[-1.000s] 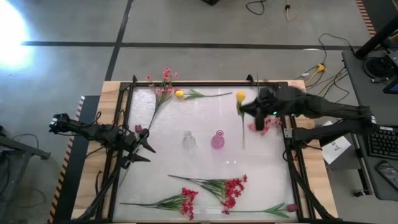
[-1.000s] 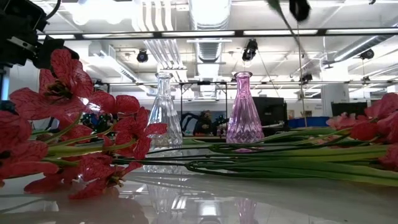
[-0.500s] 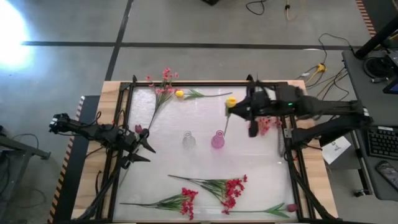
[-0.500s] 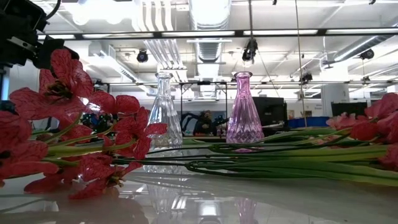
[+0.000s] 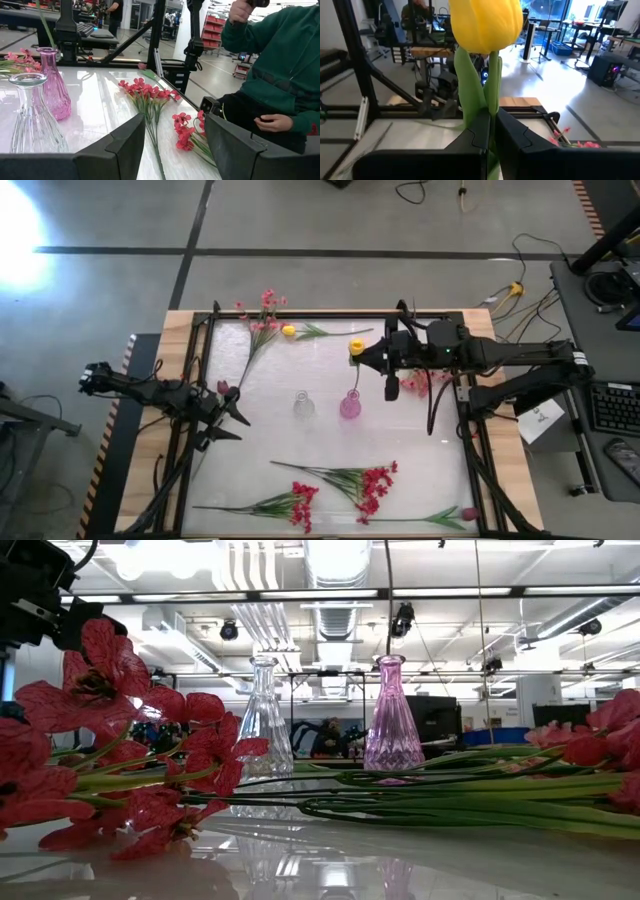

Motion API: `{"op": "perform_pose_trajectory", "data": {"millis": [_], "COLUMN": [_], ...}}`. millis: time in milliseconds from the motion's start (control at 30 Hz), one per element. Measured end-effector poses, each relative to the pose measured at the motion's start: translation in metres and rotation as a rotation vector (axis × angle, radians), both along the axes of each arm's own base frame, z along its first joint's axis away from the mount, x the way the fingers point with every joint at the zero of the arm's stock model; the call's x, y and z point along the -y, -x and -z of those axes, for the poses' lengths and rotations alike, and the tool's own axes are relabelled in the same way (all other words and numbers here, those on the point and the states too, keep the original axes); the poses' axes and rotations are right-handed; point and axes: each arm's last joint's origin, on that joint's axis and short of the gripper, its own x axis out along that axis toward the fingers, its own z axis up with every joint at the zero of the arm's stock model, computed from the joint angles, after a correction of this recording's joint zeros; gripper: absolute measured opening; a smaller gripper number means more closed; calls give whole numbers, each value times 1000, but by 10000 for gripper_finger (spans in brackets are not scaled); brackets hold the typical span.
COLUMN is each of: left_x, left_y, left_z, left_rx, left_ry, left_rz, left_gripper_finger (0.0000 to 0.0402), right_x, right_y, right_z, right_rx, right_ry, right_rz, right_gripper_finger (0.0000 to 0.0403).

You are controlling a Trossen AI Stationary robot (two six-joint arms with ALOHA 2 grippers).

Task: Sort flowers into vase by color
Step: Put the bottom yellow flower into the purple vase

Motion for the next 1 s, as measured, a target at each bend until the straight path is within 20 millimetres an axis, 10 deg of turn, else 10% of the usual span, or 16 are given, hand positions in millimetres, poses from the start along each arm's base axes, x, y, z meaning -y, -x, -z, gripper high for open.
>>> {"op": "perform_pose_trajectory", "data": {"millis": [1000], "left_x": [0], "left_y": [0], "left_z": [0], "left_rx": [0], "left_ry": [0], "left_rz": [0], "left_gripper_finger": [194], "right_x": [-1], "right_y": [18], "right_z": [-6], "right_rx": [95], "right_ry": [-58], "right_rz": [15], "right_gripper_finger": [13]}}
